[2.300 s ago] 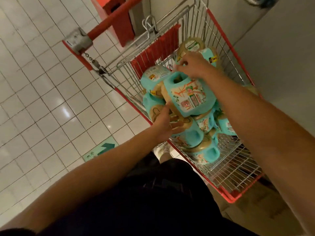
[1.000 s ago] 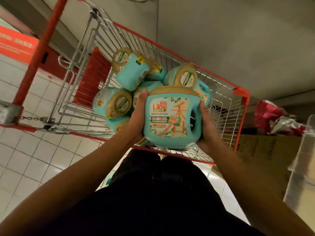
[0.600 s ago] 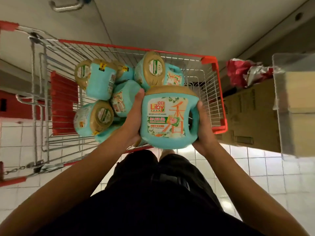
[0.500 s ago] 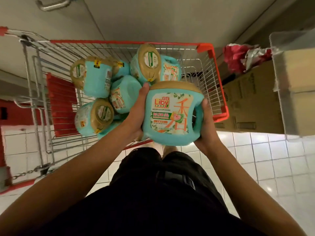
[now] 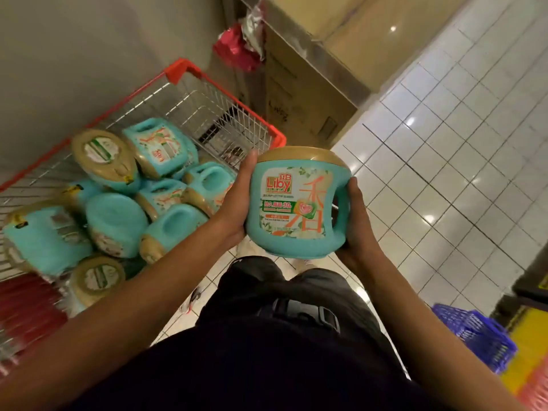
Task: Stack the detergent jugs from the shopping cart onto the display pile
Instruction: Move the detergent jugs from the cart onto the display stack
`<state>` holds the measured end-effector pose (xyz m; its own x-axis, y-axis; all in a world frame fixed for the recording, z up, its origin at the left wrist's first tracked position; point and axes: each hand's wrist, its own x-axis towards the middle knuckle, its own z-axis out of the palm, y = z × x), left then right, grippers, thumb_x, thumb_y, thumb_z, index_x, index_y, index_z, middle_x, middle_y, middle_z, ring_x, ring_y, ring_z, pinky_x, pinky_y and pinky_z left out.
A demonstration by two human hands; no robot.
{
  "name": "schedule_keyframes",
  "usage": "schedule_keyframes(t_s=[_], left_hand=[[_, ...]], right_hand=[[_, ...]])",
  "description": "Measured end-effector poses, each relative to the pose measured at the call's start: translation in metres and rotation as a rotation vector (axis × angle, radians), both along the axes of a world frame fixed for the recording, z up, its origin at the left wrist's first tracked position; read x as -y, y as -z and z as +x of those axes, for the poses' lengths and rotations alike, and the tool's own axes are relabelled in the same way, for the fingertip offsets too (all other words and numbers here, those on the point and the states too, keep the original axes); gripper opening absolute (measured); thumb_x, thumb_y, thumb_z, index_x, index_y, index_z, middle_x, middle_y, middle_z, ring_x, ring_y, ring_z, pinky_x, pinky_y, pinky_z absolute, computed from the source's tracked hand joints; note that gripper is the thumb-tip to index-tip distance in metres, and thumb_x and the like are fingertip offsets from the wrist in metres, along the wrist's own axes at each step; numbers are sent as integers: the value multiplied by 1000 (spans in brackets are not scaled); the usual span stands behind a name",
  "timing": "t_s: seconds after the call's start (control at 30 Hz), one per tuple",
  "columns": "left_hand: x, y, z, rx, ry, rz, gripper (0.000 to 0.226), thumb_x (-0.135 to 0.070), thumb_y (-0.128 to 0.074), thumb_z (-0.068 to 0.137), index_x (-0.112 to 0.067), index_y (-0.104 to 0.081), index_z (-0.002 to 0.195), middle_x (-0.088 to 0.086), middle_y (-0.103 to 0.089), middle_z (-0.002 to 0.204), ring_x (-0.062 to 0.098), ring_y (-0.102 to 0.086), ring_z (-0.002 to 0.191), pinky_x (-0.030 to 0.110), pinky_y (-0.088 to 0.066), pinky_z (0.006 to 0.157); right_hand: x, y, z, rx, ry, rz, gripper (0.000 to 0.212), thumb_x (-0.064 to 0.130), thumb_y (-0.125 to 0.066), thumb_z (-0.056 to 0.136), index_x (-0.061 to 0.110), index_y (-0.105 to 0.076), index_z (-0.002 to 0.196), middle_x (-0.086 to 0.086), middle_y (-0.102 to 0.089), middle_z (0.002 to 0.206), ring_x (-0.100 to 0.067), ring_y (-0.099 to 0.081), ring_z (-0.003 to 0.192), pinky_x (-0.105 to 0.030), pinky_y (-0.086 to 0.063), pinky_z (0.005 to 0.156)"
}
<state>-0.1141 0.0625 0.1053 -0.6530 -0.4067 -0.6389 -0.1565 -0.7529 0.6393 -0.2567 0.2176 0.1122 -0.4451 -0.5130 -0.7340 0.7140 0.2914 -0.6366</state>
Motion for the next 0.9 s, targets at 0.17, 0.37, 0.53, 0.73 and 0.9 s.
schedule_keyframes(t_s=[0.17, 0.37, 0.53, 0.73, 0.9], left_hand=[[-48, -4, -101, 19, 240, -28, 82, -85, -38, 94, -26, -64, 144, 16, -70, 138, 35, -67, 128, 57, -55, 106], [-124, -12, -218, 84, 358, -32, 83, -79, -30, 100, -16, -69, 137, 19, -73, 130, 37, -71, 121, 49, -62, 95], [-161, -15, -301, 105, 399, -20, 81, -78, -29, 99, -19, -70, 136, 18, -73, 130, 36, -71, 120, 46, -64, 90], [-158, -17, -391, 107, 425, -21, 81, -77, -26, 102, -18, -72, 134, 20, -73, 129, 36, -72, 119, 46, -64, 89], [-131, -14, -473, 87, 424, -38, 78, -74, -23, 104, -24, -81, 118, 17, -76, 123, 31, -75, 112, 41, -64, 83]], right_hand=[[-72, -3, -67, 11, 200, -24, 73, 64, -38, 102, 11, -53, 150, -20, -60, 147, -42, -59, 135, -63, -49, 111], [-157, -2, -164, 24, 333, -62, 76, 67, -47, 91, 17, -56, 147, -12, -66, 142, -32, -63, 133, -59, -53, 108], [-200, -4, -239, 20, 351, -84, 74, 67, -47, 92, 17, -56, 146, -13, -67, 140, -36, -65, 131, -59, -54, 107], [-200, 9, -319, 39, 389, -129, 62, 66, -46, 101, 20, -63, 139, -9, -74, 130, -33, -70, 124, -54, -61, 97], [-175, 16, -403, -12, 356, -140, 63, 65, -44, 102, 20, -60, 142, -2, -75, 128, -26, -72, 120, -54, -60, 99]])
